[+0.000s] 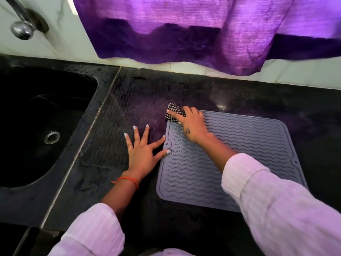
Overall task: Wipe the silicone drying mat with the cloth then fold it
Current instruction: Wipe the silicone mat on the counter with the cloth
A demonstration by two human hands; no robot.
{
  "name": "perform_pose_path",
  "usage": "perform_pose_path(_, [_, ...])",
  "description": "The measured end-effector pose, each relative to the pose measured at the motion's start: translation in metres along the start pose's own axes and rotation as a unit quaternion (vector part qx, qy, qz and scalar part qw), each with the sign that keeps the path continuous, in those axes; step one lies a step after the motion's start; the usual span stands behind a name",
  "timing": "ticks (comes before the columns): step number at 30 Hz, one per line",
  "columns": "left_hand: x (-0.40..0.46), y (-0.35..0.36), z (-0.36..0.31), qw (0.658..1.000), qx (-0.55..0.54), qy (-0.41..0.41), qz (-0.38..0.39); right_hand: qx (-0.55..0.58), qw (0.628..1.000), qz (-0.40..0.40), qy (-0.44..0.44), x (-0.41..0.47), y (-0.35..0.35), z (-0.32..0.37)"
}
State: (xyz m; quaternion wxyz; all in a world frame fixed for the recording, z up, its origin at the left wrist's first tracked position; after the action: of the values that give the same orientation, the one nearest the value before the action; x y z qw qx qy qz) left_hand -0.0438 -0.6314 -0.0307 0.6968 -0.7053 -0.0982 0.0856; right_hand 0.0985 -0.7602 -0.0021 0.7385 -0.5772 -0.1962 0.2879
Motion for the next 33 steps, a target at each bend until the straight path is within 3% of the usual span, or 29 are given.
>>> perform_pose_path(5, [0.0, -0.001, 0.0, 1.0, 0.008, 0.005, -0.001, 0.07, 0.995, 0.066, -0.007, 0.014, -0.02, -0.003])
perform_pose_path(10, [-0.002, -0.002, -0.002, 1.0, 0.009, -0.004, -0.005, 0.018, 0.999, 0.017, -0.022, -0.019, 0.005, 0.004])
perform_pose_path(14, [-0.003, -0.01, 0.001, 0.999, 0.027, 0.022, -0.024, 0.05, 0.996, 0.066, -0.028, -0.004, -0.017, 0.006])
perform_pose_path(19, [-0.013, -0.012, 0.005, 0.994, -0.036, -0.054, -0.09, 0.058, 0.998, 0.002, -0.031, -0.044, 0.012, 0.015])
perform_pose_path(24, [-0.014, -0.014, 0.007, 0.989, -0.068, -0.092, -0.096, 0.102, 0.992, 0.053, -0.045, -0.03, -0.008, 0.015])
perform_pose_path(29, [-0.019, -0.01, 0.007, 0.987, -0.069, -0.105, -0.097, 0.087, 0.994, -0.021, -0.063, -0.072, 0.015, 0.031])
perform_pose_path(33, [-0.021, -0.011, 0.003, 0.986, -0.084, -0.109, -0.097, 0.099, 0.992, -0.001, -0.075, -0.076, 0.004, 0.037])
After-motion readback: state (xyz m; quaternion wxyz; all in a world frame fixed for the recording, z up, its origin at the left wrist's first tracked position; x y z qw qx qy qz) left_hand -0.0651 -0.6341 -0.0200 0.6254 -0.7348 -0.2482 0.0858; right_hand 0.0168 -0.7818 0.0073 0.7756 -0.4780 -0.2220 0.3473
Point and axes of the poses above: each hand's wrist, its own x-axis towards the middle knuckle, its own y-axis out of the palm, z = x × y, the point moved 2 cm from there along x, towards the middle knuckle, and after that the axes turned 14 degrees about x, right-handed, at the moved point
